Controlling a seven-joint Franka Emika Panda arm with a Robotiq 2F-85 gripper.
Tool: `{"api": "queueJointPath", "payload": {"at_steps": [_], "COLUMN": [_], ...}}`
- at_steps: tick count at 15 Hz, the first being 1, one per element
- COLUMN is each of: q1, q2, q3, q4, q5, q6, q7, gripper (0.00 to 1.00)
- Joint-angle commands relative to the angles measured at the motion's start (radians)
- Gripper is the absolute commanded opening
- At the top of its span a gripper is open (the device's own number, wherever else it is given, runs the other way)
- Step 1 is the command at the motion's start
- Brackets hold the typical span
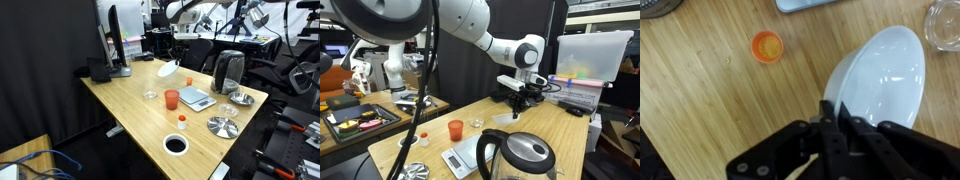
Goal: Put the white bowl on the scale, open the lid on the electric kettle
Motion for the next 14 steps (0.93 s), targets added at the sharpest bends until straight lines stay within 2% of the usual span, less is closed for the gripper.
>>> {"api": "queueJointPath", "payload": {"at_steps": [1, 8, 14], "q1": [-0.017, -0.026, -0.024], "q2": [-0.146, -0.347, -0.459], "q3": [0.028, 0.028, 0.024], "q4": [-0.240, -0.588, -0.781], "q5": [0.037, 0.040, 0.051], "q6": [0.022, 0.044, 0.052], "q7": [-0.062, -0.122, -0.175], "gripper": [0.02, 0.02, 0.02]}}
